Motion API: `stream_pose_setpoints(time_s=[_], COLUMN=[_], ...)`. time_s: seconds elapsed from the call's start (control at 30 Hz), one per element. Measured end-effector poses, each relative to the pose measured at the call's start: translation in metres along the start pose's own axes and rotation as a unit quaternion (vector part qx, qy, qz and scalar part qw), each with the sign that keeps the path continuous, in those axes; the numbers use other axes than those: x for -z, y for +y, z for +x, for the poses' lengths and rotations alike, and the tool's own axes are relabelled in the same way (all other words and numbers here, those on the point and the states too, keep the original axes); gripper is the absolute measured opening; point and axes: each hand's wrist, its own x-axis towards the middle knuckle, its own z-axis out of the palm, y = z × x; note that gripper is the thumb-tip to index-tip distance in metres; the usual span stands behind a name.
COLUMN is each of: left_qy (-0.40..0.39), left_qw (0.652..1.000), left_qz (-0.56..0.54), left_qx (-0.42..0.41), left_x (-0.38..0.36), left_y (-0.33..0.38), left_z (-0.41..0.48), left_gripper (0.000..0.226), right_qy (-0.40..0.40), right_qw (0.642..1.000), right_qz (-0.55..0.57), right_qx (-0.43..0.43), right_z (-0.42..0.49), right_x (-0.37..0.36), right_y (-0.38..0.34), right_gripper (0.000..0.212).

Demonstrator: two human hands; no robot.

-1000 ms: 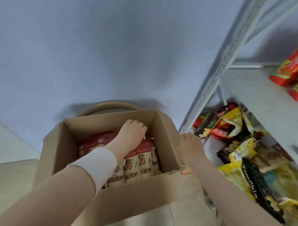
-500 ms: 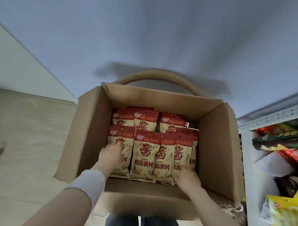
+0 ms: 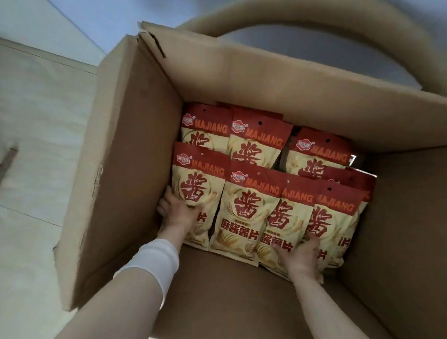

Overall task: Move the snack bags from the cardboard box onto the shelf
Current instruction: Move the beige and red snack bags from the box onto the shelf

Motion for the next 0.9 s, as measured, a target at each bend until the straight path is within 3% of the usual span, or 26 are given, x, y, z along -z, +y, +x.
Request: stream_pose_setpoints(time_s=[0.13, 0.27, 0.4, 0.53, 0.77, 0.9], left_qy=[0.001, -0.113, -0.224, -0.219, -0.205, -0.202], left_qw=[0.998, 0.99, 0.966, 0.959, 0.943, 0.914], left_qz=[0.048, -0.028, -0.08, -0.083, -0.162, -0.223], left_qx=[-0.045, -0.078, -0.098, -0.158, -0.206, -0.271], left_x=[0.003, 0.012, 0.019, 0.026, 0.062, 0.096], left_y=[-0.003, -0.004, -0.005, -0.003, 0.024, 0.049], left_z=[0.005, 0.007, 0.011, 0.007, -0.044, -0.097], left_gripper=[0.087, 0.067, 0.06, 0.059, 0.029, 0.025], right_qy=[-0.019, -0.122, -0.141, -0.136, -0.096, -0.085], right_qw=[0.999, 0.992, 0.99, 0.99, 0.99, 0.975], right_qz=[0.029, -0.016, 0.0, 0.023, 0.067, 0.173], right_qx=[-0.031, -0.032, -0.013, 0.008, 0.072, 0.109], right_z=[0.003, 0.005, 0.01, 0.007, -0.024, -0.065], right_x=[-0.004, -0.006, -0.01, -0.007, 0.049, 0.104], right_y=[0.003, 0.006, 0.008, 0.008, 0.008, 0.015], right_gripper=[0.08, 0.048, 0.046, 0.05, 0.049, 0.05])
